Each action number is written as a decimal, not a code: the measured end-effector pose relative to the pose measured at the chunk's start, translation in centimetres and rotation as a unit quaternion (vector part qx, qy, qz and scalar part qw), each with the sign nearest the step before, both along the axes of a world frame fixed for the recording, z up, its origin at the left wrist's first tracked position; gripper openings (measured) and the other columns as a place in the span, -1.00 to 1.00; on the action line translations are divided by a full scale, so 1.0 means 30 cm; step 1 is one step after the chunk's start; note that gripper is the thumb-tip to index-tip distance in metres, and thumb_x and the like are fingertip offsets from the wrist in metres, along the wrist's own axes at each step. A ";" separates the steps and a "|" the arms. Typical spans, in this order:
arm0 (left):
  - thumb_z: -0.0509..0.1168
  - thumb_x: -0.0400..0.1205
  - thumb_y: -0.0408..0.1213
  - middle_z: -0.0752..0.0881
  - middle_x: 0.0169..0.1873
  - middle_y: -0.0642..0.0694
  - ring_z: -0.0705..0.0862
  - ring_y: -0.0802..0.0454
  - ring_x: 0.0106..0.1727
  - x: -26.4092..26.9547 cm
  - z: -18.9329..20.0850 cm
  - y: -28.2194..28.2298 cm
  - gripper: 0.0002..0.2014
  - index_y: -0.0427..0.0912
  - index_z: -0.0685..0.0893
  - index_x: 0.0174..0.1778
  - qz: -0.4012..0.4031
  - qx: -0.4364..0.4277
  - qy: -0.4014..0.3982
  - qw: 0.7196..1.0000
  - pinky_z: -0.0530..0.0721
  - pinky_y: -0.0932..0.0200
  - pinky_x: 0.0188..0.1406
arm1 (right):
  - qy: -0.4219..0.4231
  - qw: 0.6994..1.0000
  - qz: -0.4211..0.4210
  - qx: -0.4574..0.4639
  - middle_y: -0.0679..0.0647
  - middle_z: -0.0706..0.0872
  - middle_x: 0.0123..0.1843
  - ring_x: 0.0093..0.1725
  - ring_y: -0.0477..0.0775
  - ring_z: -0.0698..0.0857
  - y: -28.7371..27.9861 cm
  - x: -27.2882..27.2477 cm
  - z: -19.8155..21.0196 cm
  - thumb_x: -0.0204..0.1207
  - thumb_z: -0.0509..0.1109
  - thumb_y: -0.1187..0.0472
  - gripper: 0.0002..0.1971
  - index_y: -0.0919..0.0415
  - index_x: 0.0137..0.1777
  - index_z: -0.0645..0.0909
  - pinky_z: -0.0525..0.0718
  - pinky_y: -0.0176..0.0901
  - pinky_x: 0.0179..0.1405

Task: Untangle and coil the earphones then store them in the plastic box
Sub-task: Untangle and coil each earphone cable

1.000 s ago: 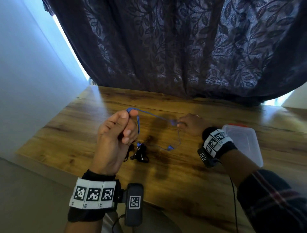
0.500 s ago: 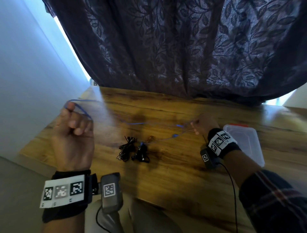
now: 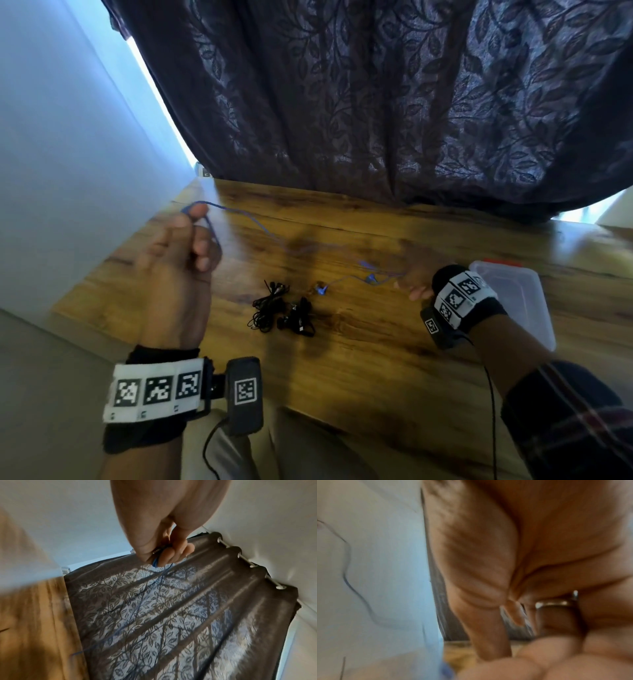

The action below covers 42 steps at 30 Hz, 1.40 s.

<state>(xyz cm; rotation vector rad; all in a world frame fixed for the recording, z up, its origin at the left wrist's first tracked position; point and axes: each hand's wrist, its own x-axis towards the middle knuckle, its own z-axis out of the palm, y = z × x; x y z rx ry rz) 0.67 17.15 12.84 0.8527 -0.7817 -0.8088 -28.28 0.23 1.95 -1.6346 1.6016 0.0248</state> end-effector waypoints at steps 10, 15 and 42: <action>0.11 0.79 -0.34 0.56 -0.47 -0.04 0.40 0.09 -0.48 -0.186 -0.066 -0.007 -0.74 -0.46 0.61 0.16 -0.114 0.086 -0.068 0.987 0.46 0.33 -0.45 | -0.360 0.882 0.231 -0.196 0.04 0.74 0.34 0.34 -0.11 0.69 0.257 0.231 0.278 0.69 0.39 0.14 -0.61 0.06 0.50 0.54 0.61 -0.19 0.41; 0.16 0.74 -0.28 0.51 -0.51 -0.07 0.36 0.10 -0.54 -0.196 -0.051 0.020 -0.75 -0.35 0.70 0.03 -0.192 0.091 -0.023 0.977 0.42 0.30 -0.51 | -0.457 0.850 0.123 -0.229 0.03 0.67 -0.32 -0.33 -0.12 0.62 0.288 0.286 0.244 0.76 0.24 0.35 -0.78 0.11 0.10 0.71 0.64 -0.24 -0.28; 0.11 0.77 -0.43 0.66 -0.30 -0.03 0.61 0.07 -0.36 -0.175 -0.066 0.023 -0.62 -0.25 0.51 0.53 -0.207 0.025 -0.179 0.962 0.65 0.18 -0.17 | -0.409 0.895 0.125 -0.127 0.16 0.76 -0.30 -0.41 -0.01 0.66 0.409 0.280 0.198 0.80 0.19 0.28 -0.71 -0.05 -0.04 0.66 0.62 -0.03 -0.36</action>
